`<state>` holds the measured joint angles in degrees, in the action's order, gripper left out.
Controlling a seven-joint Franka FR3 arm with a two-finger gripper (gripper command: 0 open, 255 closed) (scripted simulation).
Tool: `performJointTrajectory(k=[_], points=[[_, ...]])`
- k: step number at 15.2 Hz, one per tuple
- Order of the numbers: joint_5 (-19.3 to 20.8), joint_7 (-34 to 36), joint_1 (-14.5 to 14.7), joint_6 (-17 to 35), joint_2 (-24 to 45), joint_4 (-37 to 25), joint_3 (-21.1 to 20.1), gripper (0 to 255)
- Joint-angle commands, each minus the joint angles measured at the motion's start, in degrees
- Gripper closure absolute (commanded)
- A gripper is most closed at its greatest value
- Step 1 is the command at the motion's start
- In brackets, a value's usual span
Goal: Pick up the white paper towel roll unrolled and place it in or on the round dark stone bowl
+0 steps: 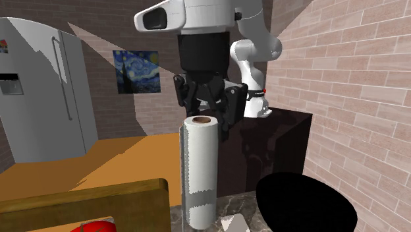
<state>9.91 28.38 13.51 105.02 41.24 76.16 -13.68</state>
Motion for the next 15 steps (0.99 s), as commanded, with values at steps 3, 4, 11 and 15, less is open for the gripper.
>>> performJointTrajectory(k=[3, 4, 11, 15], points=[[-0.3, -0.2, -0.1, -2.4, -1.2, -1.2, -0.2, 255], [-0.3, -0.3, -0.1, -3.0, -1.5, -1.5, -0.2, 255], [-0.7, -0.6, 0.0, -7.4, -2.9, -4.5, -0.4, 255], [-0.8, -0.8, 0.2, -9.7, -3.5, -6.4, -0.5, 255]])
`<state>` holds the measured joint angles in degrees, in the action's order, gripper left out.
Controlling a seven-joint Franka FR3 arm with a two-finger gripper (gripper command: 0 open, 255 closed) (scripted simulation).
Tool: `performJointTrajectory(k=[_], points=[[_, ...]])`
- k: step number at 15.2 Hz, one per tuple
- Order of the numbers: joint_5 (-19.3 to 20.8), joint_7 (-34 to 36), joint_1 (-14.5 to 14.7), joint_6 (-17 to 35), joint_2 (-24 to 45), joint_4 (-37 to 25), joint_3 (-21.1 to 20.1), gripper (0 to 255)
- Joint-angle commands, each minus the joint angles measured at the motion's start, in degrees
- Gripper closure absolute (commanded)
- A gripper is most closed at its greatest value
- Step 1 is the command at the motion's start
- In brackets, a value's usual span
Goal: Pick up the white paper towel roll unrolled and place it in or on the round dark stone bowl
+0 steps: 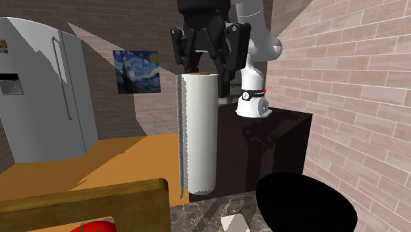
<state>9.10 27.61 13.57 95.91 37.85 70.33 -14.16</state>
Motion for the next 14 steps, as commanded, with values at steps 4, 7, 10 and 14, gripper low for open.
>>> performJointTrajectory(k=[4, 7, 10, 14], points=[[-1.3, 3.4, 1.4, 0.9, -6.6, 7.6, -1.5, 255], [-2.3, 5.9, 2.5, 1.3, -10.8, 12.2, -2.7, 255], [-3.3, 8.5, 3.8, 1.4, -14.5, 15.9, -3.9, 255], [-4.8, 12.0, 5.7, 0.9, -18.7, 19.5, -5.6, 255]])
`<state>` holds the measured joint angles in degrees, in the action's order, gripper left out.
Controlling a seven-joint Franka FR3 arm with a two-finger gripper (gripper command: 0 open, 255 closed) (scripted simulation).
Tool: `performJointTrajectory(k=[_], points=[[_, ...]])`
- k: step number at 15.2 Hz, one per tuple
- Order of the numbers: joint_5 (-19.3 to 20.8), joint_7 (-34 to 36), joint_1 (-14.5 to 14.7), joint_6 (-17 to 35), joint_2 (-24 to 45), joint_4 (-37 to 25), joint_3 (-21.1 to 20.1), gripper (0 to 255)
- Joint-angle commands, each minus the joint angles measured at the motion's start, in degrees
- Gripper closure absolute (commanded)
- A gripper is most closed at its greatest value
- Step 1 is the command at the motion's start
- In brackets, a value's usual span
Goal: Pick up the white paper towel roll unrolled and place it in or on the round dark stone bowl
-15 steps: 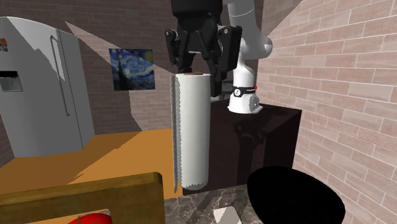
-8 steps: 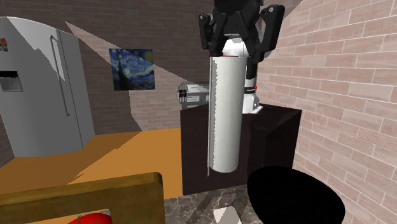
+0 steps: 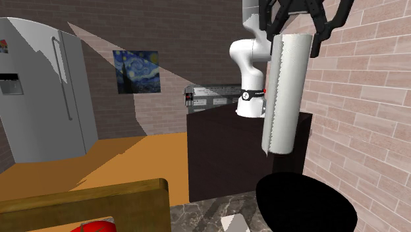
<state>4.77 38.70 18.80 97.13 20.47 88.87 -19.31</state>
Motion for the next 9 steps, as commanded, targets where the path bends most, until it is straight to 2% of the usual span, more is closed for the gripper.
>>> performJointTrajectory(k=[1, 5, 9], points=[[-0.8, 1.9, 1.0, -0.5, -2.3, 1.7, -0.9, 255], [-2.1, 5.2, 2.9, -1.4, -5.2, 3.5, -2.5, 255], [-1.9, 5.3, 2.8, 1.5, -4.8, 6.0, -2.5, 255]])
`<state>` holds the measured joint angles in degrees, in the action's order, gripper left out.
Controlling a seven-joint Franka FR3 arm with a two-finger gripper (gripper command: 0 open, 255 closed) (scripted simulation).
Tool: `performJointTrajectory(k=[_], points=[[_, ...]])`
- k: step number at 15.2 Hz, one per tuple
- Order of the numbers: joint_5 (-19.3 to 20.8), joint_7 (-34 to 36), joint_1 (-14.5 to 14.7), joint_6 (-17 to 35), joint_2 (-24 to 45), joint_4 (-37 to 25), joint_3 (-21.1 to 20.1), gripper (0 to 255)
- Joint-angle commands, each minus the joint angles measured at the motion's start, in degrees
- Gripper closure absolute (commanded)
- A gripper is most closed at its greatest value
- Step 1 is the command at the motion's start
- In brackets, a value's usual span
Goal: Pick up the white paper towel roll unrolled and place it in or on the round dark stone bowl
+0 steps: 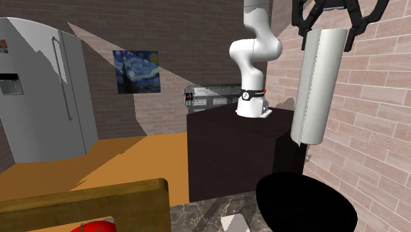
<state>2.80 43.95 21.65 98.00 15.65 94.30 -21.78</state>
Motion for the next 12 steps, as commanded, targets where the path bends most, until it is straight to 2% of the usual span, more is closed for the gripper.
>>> performJointTrajectory(k=[1, 12], points=[[0.1, 0.0, 0.0, 1.4, 0.2, 1.2, 0.0, 255], [1.0, 0.4, 0.1, 9.0, 2.6, 6.6, 0.4, 255]])
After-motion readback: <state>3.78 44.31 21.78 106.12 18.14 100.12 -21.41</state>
